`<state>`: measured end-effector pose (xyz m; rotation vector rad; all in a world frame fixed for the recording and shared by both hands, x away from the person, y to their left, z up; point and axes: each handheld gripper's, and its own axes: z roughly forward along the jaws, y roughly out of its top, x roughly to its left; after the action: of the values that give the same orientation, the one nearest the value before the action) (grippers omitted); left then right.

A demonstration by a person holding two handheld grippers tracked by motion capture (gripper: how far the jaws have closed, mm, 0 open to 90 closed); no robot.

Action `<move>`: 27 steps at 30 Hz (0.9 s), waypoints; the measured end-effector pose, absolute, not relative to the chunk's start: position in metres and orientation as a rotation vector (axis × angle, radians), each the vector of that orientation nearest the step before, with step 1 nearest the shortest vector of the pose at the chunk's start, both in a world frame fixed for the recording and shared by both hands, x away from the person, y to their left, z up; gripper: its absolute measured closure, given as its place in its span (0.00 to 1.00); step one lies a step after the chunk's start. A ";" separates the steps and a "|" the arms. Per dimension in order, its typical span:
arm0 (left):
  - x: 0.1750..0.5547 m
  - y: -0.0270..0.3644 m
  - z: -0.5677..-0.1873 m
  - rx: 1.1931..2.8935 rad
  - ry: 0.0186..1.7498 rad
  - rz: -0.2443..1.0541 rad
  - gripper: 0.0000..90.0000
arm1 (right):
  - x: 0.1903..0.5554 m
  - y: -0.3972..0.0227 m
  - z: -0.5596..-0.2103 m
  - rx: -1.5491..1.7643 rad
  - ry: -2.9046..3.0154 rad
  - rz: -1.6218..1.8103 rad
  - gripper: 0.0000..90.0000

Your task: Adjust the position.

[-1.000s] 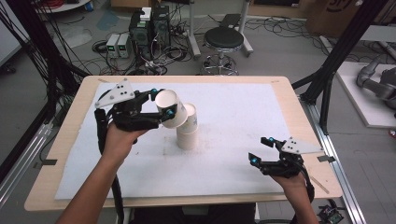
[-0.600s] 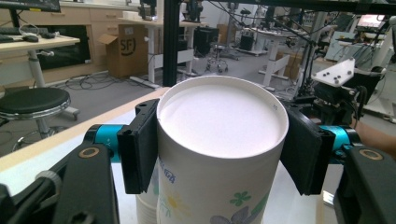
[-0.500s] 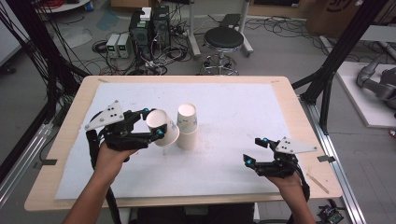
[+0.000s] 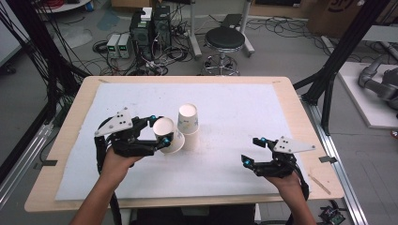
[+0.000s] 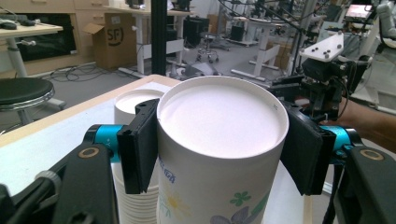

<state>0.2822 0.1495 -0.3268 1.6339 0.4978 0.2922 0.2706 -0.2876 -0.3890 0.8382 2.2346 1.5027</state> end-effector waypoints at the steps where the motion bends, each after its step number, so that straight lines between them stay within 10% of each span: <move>1: 0.282 0.148 -0.327 1.640 0.496 0.287 0.39 | 0.270 -0.287 -0.388 0.835 2.235 1.503 0.22; 27: 0.282 0.111 -0.347 1.751 0.395 0.179 0.39 | 0.279 -0.227 -0.382 0.582 2.436 1.638 0.22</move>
<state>0.2824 0.1107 -0.3475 1.7510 0.3949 0.1794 0.2794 -0.2271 -0.3819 0.5816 2.4363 1.6379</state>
